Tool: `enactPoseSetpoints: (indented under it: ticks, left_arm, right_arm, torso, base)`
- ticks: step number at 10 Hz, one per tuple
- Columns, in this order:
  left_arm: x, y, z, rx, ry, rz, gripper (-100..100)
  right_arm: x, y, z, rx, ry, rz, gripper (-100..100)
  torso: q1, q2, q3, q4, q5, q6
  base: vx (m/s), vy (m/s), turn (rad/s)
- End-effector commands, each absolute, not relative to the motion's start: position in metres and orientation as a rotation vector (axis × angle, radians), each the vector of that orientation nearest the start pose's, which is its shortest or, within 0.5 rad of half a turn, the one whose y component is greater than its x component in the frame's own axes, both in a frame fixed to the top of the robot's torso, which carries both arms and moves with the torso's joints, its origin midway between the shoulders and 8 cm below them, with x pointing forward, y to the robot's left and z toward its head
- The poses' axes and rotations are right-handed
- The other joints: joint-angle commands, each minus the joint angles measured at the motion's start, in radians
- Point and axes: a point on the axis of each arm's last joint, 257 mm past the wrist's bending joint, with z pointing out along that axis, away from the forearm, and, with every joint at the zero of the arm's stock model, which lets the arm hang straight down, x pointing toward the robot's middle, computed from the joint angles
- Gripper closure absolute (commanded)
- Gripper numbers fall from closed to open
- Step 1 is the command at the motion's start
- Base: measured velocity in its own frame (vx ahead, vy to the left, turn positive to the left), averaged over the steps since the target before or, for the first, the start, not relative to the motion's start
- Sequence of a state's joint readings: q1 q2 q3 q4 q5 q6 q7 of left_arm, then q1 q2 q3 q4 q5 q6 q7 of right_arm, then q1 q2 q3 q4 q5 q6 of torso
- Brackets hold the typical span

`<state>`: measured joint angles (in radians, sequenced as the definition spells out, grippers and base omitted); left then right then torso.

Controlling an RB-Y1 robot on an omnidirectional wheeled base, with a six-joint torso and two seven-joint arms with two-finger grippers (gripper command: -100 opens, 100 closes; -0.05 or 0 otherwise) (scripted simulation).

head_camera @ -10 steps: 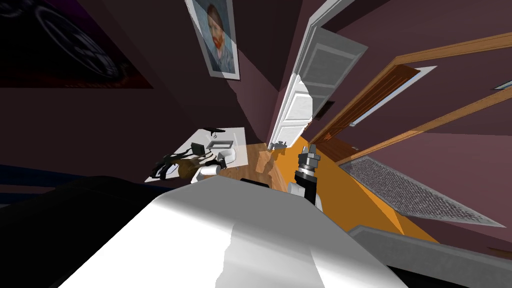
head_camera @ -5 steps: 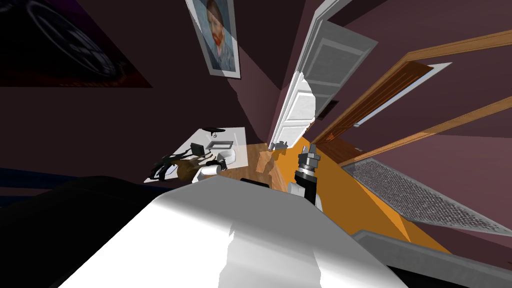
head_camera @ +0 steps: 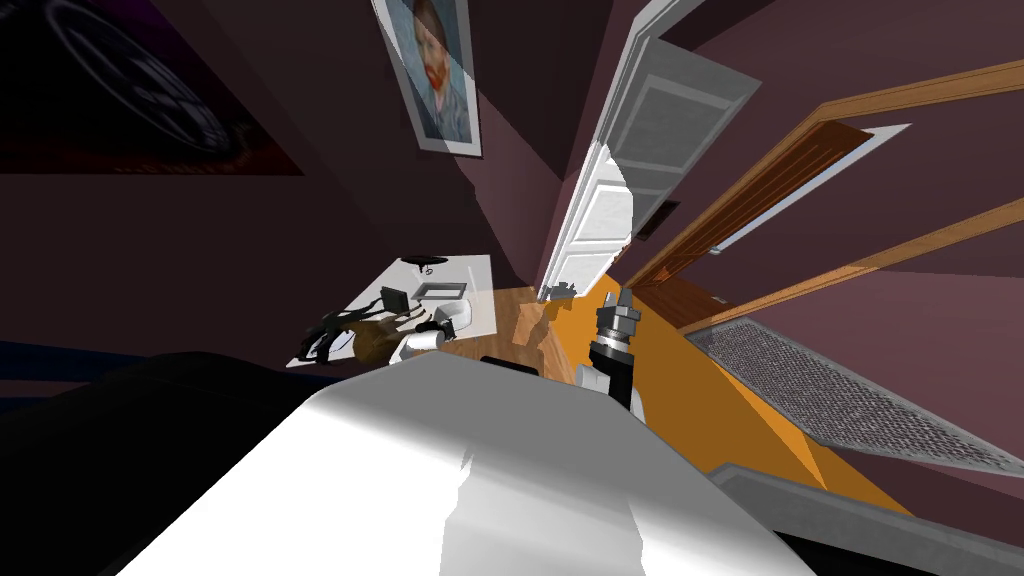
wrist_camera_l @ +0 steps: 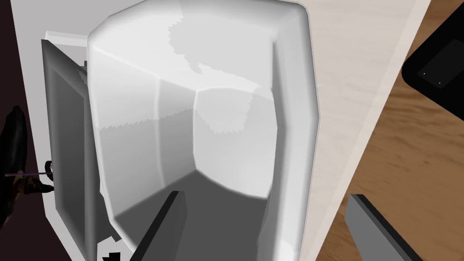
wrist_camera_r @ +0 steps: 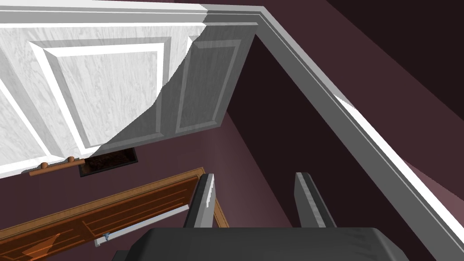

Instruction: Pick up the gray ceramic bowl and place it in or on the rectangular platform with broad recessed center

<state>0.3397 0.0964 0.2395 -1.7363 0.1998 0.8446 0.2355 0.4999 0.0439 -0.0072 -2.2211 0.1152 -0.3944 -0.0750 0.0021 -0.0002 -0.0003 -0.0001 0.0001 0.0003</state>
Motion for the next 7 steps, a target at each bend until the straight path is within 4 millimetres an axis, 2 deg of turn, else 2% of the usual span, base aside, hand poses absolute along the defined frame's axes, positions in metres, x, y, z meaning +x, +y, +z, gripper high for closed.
enactPoseSetpoints:
  ticks: [1,5,6,7]
  left_arm:
    - [0.3129,0.3857,-0.4609,-2.326,1.257,-0.571,100]
    - [0.3119,0.3854,-0.4618,-2.329,1.258,-0.568,100]
    - [0.3115,0.3853,-0.4621,-2.330,1.258,-0.567,0]
    - [0.3113,0.3872,-0.4551,-2.327,1.256,-0.570,100]
  right_arm:
    - [0.3716,-0.2806,-0.0245,0.786,0.731,1.248,0]
    - [0.3716,-0.2806,-0.0245,0.786,0.731,1.248,0]
    - [0.3716,-0.2806,-0.0245,0.785,0.731,1.248,0]
    - [0.3716,-0.2806,-0.0245,0.785,0.731,1.248,0]
  torso:
    - [0.000,0.000,0.000,0.000,0.000,0.000]
    - [-0.001,0.001,0.001,0.001,-0.001,0.000]
    - [-0.001,0.002,0.001,0.001,-0.001,0.000]
    - [-0.002,0.002,0.002,0.001,-0.002,0.000]
  base:
    - [0.000,0.000,0.000]
    - [0.000,0.000,0.000]
    - [0.000,0.000,0.000]
    - [-0.019,-0.007,-0.011]
